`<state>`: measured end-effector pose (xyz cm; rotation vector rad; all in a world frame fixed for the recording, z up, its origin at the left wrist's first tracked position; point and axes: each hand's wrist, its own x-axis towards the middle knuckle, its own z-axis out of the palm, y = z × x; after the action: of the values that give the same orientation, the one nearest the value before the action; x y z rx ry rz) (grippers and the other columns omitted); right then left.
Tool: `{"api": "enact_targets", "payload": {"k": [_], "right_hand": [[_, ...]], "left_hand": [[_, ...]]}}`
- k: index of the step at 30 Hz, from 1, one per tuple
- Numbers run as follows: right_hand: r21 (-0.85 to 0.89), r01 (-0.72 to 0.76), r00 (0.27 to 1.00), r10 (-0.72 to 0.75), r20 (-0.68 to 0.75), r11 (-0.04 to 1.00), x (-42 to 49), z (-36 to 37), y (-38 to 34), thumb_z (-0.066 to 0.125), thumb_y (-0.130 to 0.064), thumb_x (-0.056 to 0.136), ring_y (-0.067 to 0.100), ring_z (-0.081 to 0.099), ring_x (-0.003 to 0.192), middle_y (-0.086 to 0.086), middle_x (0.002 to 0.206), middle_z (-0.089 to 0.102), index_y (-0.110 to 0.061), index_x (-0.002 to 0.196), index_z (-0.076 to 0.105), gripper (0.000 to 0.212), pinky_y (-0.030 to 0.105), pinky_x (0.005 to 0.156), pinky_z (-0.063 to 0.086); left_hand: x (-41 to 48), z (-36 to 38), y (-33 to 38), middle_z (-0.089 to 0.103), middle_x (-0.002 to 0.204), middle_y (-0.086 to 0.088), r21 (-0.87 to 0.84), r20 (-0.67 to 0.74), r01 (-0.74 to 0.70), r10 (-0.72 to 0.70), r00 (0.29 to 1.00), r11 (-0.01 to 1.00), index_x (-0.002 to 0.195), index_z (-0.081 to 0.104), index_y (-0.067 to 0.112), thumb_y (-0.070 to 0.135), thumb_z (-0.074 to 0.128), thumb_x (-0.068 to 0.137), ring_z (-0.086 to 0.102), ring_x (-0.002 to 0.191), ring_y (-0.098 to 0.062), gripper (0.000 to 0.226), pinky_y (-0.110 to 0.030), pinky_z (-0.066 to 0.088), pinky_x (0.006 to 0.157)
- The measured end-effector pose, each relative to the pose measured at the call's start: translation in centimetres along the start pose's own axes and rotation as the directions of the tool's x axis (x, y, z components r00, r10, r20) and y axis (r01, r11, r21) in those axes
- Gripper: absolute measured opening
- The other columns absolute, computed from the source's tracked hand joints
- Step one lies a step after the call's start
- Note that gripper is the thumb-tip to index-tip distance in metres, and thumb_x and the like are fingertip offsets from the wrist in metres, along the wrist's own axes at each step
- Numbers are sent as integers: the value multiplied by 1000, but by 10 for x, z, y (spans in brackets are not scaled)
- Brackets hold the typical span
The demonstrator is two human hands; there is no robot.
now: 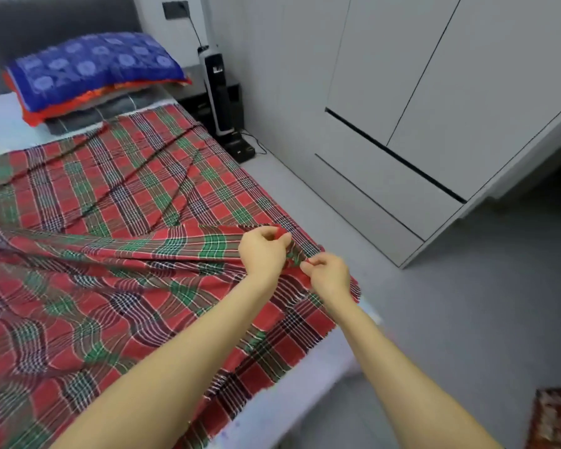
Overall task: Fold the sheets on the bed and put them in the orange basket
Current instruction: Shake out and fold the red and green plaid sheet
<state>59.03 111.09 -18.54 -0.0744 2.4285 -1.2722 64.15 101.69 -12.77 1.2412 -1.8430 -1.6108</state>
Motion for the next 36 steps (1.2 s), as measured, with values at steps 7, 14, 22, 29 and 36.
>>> {"api": "enact_targets", "payload": {"k": [7,14,22,29,36], "right_hand": [[79,-18,999,21,-34,997,114,-63,35,75,-21,77,21,66,69,-1,70,70,-26,62,61,21,39,73,52],[-152,-290,925,317,207,945,233,-61,172,60,-3,80,17,53,81,10,81,61,-15,74,65,14,32,75,46],[-361,-513,737,615,280,779,331,-38,284,57,-35,91,26,60,102,18,112,60,2,121,58,48,37,92,44],[53,-844,484,715,504,534,381,5,312,65,-16,88,20,66,51,10,61,68,-7,100,61,16,27,45,53],[68,-365,921,349,172,929,380,1,231,59,5,81,21,60,67,-1,65,60,-13,72,67,22,30,62,52]], "left_hand": [[46,103,10,69,77,2,98,111,-66,55,992,993,76,71,12,16,75,78,66,78,-16,6,-34,54,80],[95,197,-52,56,64,9,216,-75,252,-241,968,943,64,56,20,19,70,84,56,64,-14,25,-30,48,71],[136,227,-138,63,96,-4,244,-281,390,-320,905,888,108,62,1,27,63,89,60,92,-22,32,-29,42,77],[147,230,-184,66,86,0,47,-286,400,-372,883,915,88,64,12,19,62,91,64,87,-21,8,-29,54,80],[148,187,-180,66,106,-4,-217,-417,397,-452,789,892,108,61,4,21,64,89,62,105,-23,26,-40,47,99]]}}
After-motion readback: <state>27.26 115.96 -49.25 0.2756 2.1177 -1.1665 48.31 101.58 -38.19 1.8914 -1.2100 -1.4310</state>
